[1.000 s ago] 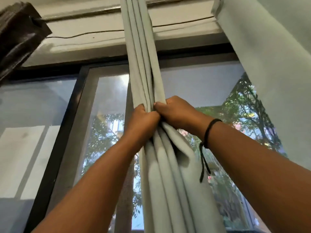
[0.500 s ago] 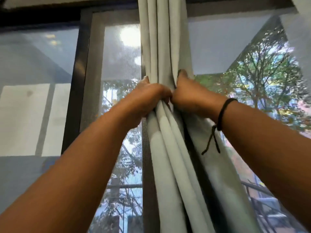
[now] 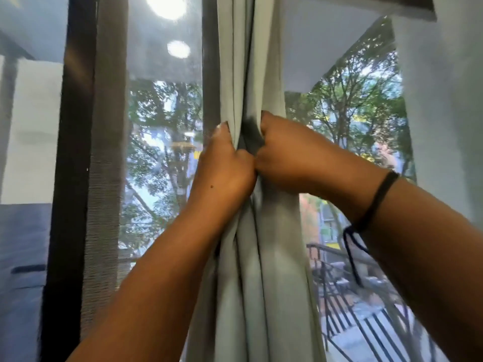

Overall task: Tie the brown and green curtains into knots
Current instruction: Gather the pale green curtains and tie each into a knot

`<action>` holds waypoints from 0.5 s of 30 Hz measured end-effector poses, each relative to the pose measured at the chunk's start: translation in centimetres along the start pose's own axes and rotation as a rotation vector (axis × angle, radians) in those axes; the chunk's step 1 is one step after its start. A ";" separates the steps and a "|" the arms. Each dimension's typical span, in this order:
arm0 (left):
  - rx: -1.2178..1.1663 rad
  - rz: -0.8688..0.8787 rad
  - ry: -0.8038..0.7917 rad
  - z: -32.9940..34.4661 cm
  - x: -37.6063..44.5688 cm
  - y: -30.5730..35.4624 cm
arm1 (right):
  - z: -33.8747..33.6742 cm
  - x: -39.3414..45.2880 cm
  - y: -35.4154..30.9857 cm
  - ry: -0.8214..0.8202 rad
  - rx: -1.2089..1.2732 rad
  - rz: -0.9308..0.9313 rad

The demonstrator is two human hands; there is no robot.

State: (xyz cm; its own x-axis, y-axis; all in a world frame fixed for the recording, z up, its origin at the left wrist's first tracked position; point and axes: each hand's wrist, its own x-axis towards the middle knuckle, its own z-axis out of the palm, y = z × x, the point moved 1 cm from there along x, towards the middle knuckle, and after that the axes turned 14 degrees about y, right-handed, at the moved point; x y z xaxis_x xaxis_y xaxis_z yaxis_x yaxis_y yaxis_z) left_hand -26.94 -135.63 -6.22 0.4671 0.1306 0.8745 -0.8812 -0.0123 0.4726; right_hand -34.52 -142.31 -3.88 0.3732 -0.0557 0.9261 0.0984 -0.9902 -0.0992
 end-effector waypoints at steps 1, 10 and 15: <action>-0.011 -0.025 -0.024 0.0 -0.5 -0.3 | 0.0 -0.2 0.1 -0.006 0.013 0.023; 0.204 -0.026 -0.127 0.0 -8.4 -1.2 | 2.0 -4.5 2.8 0.066 0.317 0.248; 0.313 -0.037 0.042 -0.6 -12.2 0.3 | 0.0 -8.1 6.9 0.214 0.061 0.293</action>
State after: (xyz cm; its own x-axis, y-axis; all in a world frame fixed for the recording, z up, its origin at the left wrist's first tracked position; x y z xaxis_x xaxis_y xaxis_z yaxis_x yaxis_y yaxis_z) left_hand -32.93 -136.65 -16.76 0.4896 0.1778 0.8536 -0.7952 -0.3105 0.5208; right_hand -36.82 -148.69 -12.03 0.1928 -0.3680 0.9096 0.0730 -0.9191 -0.3873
